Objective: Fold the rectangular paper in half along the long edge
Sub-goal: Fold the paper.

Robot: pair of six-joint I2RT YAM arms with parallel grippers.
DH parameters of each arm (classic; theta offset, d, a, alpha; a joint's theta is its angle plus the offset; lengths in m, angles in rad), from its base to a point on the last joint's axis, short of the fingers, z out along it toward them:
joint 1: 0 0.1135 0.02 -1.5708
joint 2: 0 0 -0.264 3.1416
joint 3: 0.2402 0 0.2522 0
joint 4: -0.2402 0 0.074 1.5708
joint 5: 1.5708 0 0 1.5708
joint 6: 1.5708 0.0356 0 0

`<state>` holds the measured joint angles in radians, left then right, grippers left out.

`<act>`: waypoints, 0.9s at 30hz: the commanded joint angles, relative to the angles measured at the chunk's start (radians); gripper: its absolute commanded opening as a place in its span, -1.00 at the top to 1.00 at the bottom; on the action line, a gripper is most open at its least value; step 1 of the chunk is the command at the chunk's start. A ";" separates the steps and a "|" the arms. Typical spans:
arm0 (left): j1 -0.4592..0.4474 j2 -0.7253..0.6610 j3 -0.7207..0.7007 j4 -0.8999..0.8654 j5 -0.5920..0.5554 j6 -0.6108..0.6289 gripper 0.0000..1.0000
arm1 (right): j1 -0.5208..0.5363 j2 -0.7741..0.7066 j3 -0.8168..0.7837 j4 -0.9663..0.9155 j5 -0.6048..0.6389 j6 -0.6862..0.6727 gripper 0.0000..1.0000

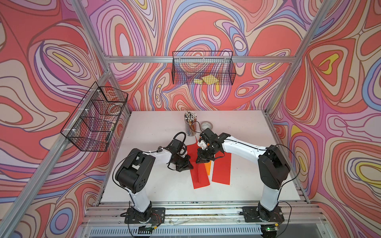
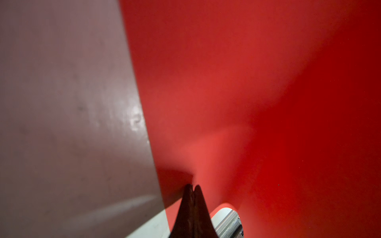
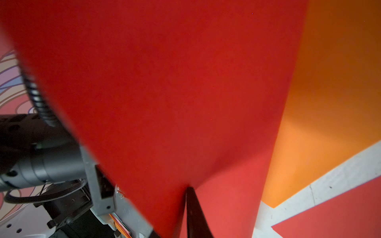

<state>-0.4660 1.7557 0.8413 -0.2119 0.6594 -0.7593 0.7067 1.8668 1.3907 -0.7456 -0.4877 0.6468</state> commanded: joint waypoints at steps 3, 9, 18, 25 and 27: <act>-0.013 0.039 -0.040 -0.072 -0.070 0.003 1.00 | 0.008 0.014 0.000 0.046 -0.032 0.010 0.64; -0.014 0.037 -0.041 -0.072 -0.070 0.002 1.00 | 0.008 0.006 -0.009 0.083 -0.061 0.022 0.59; -0.013 0.039 -0.042 -0.073 -0.069 0.002 1.00 | 0.008 -0.003 -0.033 0.135 -0.119 0.031 0.37; -0.013 0.036 -0.045 -0.076 -0.067 0.003 1.00 | 0.008 -0.018 -0.052 0.164 -0.137 0.035 0.22; -0.013 0.029 -0.049 -0.078 -0.072 0.003 1.00 | 0.008 -0.017 -0.054 0.165 -0.142 0.035 0.23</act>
<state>-0.4660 1.7557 0.8406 -0.2115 0.6601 -0.7593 0.7094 1.8683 1.3521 -0.6044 -0.6117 0.6792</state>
